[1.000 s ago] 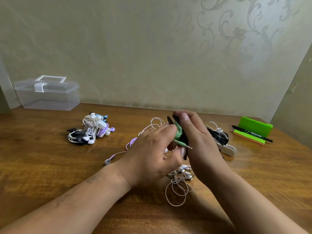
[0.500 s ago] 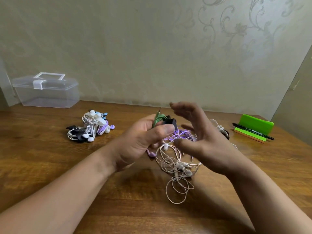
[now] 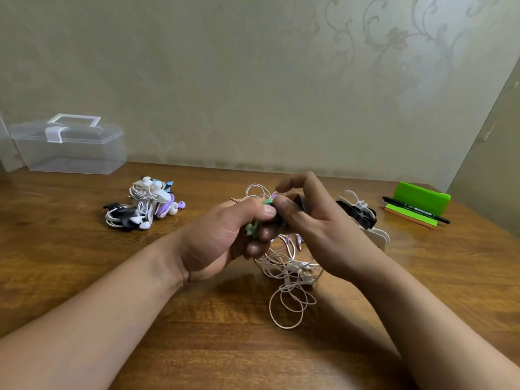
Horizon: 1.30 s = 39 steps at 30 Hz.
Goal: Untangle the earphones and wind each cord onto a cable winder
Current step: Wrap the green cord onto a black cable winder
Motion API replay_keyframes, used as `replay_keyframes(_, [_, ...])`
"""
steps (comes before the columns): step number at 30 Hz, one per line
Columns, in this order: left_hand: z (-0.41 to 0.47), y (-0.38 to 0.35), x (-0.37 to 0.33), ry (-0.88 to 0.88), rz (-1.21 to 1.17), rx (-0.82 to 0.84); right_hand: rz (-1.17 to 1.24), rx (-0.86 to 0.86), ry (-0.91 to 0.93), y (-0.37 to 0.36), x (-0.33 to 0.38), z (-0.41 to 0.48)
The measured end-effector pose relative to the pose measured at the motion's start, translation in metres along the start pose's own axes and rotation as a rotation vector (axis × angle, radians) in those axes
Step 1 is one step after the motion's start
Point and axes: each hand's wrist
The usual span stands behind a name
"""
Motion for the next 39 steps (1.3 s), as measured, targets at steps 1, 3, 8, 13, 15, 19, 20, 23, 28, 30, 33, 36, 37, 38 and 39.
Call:
replay_keyframes(1, [0.001, 0.000, 0.000, 0.012, -0.029, 0.006, 0.014, 0.019, -0.014, 0.002, 0.000, 0.001])
replay_keyframes(3, [0.001, 0.003, -0.001, 0.045, -0.096, 0.030, 0.048, 0.035, -0.036, 0.003, 0.001, 0.001])
replay_keyframes(8, [-0.003, 0.011, -0.004, 0.105, -0.276, 0.219, 0.178, 0.029, -0.084, 0.002, -0.001, 0.001])
replay_keyframes(13, [-0.005, 0.017, -0.004, 0.058, -0.403, 0.347, 0.394, 0.046, -0.101, 0.001, 0.001, 0.002])
replay_keyframes(15, [-0.004, 0.016, -0.003, 0.043, -0.421, 0.335, 0.492, 0.060, -0.115, 0.001, 0.002, 0.003])
replay_keyframes(19, [0.001, 0.014, -0.001, -0.011, -0.353, 0.198, 0.588, 0.078, -0.100, -0.002, 0.001, 0.004])
replay_keyframes(20, [0.001, 0.013, -0.001, -0.007, -0.350, 0.166, 0.583, 0.081, -0.092, -0.003, 0.001, 0.004])
replay_keyframes(23, [0.001, 0.012, -0.001, 0.032, -0.320, 0.104, 0.539, 0.074, -0.083, -0.002, -0.001, 0.004])
replay_keyframes(28, [0.004, 0.011, 0.001, 0.120, -0.192, -0.048, 0.411, 0.073, -0.098, -0.001, -0.003, 0.004])
replay_keyframes(30, [0.008, 0.008, 0.005, 0.146, -0.064, -0.186, 0.359, 0.058, -0.102, -0.001, -0.006, 0.004])
replay_keyframes(33, [0.007, 0.005, 0.005, 0.148, 0.011, -0.271, 0.338, 0.057, -0.112, -0.001, -0.010, 0.005])
replay_keyframes(36, [0.005, 0.005, 0.001, 0.133, -0.058, -0.219, 0.375, 0.047, -0.111, 0.000, -0.012, 0.006])
replay_keyframes(37, [0.004, 0.005, 0.000, 0.127, -0.074, -0.205, 0.391, 0.041, -0.110, 0.000, -0.012, 0.006])
replay_keyframes(38, [0.003, 0.006, 0.000, 0.120, -0.076, -0.185, 0.409, 0.029, -0.110, 0.000, -0.013, 0.006])
replay_keyframes(39, [0.002, 0.005, 0.000, 0.114, -0.070, -0.163, 0.425, 0.017, -0.114, 0.000, -0.013, 0.006])
Point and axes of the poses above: each hand's wrist, its own z-axis towards the middle knuckle, its own y-axis out of the back of the hand, x = y × z, and after that the axes turned 6 degrees about z, right-handed
